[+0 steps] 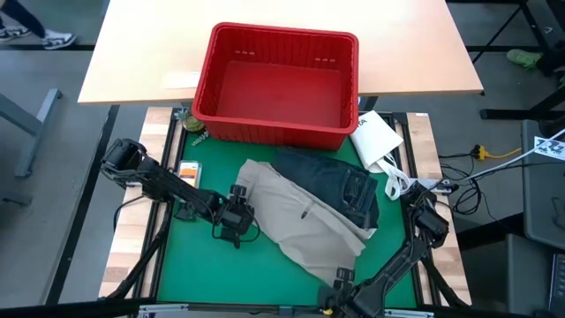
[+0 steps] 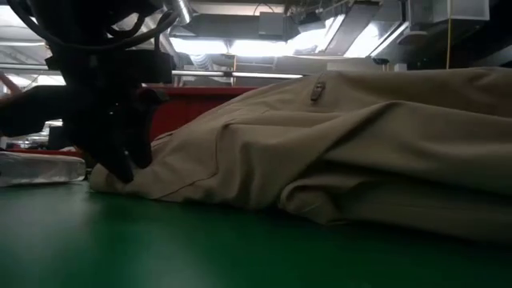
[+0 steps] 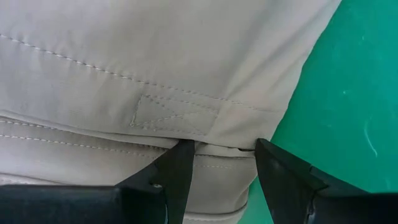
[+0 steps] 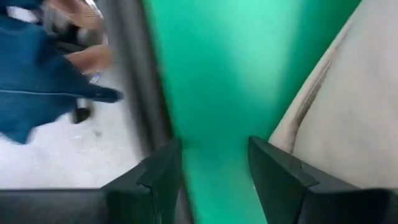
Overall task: Fold Laundry from Bin
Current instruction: Fold the gray shorts
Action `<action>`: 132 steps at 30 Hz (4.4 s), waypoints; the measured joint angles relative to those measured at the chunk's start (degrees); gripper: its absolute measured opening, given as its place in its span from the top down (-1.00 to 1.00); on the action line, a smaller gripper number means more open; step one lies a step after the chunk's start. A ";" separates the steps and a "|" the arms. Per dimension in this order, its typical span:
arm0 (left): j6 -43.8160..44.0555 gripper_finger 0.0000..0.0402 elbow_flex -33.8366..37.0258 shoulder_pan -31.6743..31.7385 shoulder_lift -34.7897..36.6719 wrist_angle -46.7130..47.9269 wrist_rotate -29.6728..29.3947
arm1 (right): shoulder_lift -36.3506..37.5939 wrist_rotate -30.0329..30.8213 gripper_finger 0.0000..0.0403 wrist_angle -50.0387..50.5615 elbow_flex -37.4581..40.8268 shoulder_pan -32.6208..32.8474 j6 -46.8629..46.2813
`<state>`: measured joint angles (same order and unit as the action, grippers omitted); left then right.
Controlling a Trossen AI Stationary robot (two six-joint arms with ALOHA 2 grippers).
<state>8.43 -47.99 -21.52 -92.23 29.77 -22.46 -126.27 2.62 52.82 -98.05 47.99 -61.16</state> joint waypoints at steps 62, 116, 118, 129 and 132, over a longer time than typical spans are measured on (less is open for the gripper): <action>0.24 0.16 -5.73 -5.15 1.36 12.45 2.85 | 0.01 -5.70 0.09 0.62 -4.81 -0.27 2.46; -11.96 0.16 -20.24 20.44 1.40 3.39 0.89 | 1.41 20.04 0.09 37.27 -4.87 -24.39 51.00; -11.97 0.16 -20.24 20.40 1.40 3.39 0.86 | 1.41 19.75 0.09 37.35 -5.95 -24.34 51.14; -11.64 0.16 -20.23 16.72 1.71 9.04 0.51 | 4.19 18.04 0.09 37.11 -11.29 -21.73 52.49; -10.99 0.16 -20.24 15.55 2.68 10.82 0.36 | 4.34 17.11 0.09 37.05 -12.17 -19.37 52.01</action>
<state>-2.57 -68.23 -5.97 -89.54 40.59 -22.10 -121.93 19.73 89.86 -110.22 28.62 -9.15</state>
